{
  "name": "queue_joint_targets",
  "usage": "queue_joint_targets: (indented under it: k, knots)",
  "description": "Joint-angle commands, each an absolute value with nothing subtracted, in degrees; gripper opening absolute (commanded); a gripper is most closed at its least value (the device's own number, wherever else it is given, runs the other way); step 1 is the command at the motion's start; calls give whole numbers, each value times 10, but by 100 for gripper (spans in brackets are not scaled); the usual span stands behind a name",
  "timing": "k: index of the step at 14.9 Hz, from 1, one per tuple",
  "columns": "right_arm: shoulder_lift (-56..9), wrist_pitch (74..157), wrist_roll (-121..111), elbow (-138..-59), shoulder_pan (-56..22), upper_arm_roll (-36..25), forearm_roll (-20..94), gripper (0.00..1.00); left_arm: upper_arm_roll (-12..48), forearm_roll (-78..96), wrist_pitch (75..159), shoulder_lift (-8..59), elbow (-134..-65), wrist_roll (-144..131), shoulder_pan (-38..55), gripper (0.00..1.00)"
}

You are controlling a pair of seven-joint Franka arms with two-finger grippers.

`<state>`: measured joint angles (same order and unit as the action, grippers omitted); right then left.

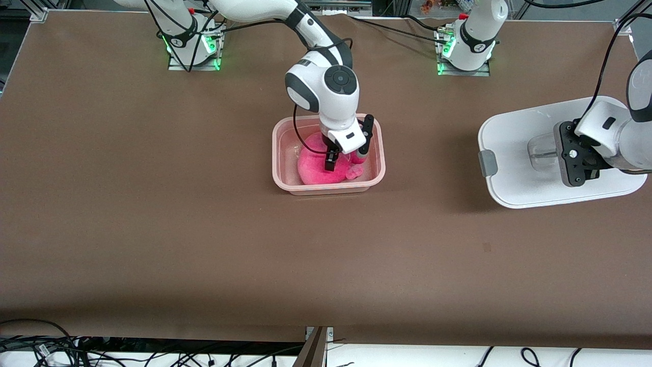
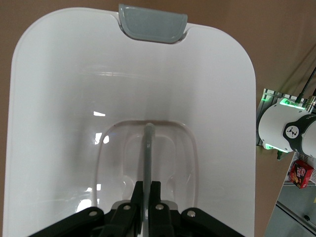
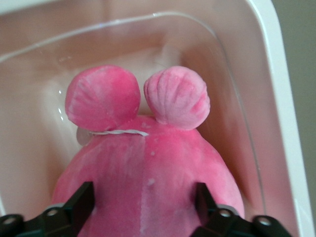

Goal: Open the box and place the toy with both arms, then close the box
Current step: 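Open the right gripper to release the toy and withdraw it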

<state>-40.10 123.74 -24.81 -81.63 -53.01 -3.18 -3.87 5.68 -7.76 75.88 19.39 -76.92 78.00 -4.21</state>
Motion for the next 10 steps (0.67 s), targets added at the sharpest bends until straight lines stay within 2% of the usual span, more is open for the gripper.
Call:
queue_joint_targets:
  k: [1,7,10]
  knots:
    - [-387,1221,-242,-803,-525,-33,-25,100,61,-64,761,192,-768,794,-48,0]
    - [-288,1077,-243,-793,-498,-47,-9,100,62,-63,761,192,-766,793,-46,0]
    - [-235,1042,-243,-792,-460,-89,-7,100,76,-49,761,191,-763,792,-35,0]
